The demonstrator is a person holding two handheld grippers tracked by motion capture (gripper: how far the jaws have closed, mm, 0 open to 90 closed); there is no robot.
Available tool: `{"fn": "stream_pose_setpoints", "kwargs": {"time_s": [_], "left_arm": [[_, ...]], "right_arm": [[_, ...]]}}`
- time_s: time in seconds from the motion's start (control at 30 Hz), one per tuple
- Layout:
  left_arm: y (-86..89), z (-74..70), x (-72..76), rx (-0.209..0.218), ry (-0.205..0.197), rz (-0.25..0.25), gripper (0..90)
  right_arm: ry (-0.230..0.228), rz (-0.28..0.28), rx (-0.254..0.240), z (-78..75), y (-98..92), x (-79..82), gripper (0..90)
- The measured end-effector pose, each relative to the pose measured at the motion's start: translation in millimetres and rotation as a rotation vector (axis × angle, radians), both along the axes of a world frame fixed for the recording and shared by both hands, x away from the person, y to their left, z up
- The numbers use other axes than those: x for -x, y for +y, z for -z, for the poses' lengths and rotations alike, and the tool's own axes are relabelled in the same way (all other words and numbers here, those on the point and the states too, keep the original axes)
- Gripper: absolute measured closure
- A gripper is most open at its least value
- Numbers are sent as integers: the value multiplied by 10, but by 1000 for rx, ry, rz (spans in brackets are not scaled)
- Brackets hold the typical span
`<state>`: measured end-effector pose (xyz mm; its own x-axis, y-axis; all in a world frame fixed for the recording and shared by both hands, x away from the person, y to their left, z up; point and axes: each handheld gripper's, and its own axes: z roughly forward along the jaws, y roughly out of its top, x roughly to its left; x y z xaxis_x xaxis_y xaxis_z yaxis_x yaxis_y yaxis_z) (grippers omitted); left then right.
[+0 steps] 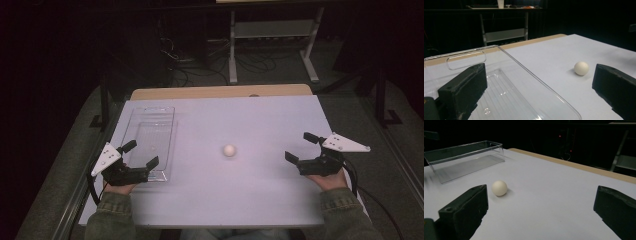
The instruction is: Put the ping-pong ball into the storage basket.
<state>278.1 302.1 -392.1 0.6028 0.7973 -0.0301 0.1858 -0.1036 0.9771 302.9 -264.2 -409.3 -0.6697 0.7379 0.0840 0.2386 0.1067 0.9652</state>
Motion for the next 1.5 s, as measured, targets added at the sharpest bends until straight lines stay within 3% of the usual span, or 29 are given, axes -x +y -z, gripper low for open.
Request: {"fn": "stream_pose_setpoints", "kwargs": {"time_s": [0.37, 0.6, 0.63, 0.73, 0.8, 1.07, 1.3, 1.5], "left_arm": [[-32, -21, 12, -1, 22, -10, 0], [-123, -184, 24, -28, -1, 37, 0], [-130, -222, 15, -2, 12, 50, 0], [-132, -241, 10, 7, 15, 55, 0], [-145, -294, -22, -26, 21, 61, 0], [-150, -341, -101, -54, 45, 71, 0], [-253, -400, -173, -67, 71, 131, 0], [-367, -543, -321, -130, 85, 182, 0]], "right_arm": [[9, 9, -2, 12, -18, 16, 0], [12, 5, -20, 14, -41, 24, 0], [12, 6, -21, 12, -42, 26, 0], [11, 5, -21, 11, -42, 27, 0], [11, 5, -15, 11, -34, 26, 0], [16, 2, -10, 14, -29, 27, 0], [23, -6, -9, 23, -20, 20, 0], [20, -5, -6, 20, -18, 25, 0]]}}
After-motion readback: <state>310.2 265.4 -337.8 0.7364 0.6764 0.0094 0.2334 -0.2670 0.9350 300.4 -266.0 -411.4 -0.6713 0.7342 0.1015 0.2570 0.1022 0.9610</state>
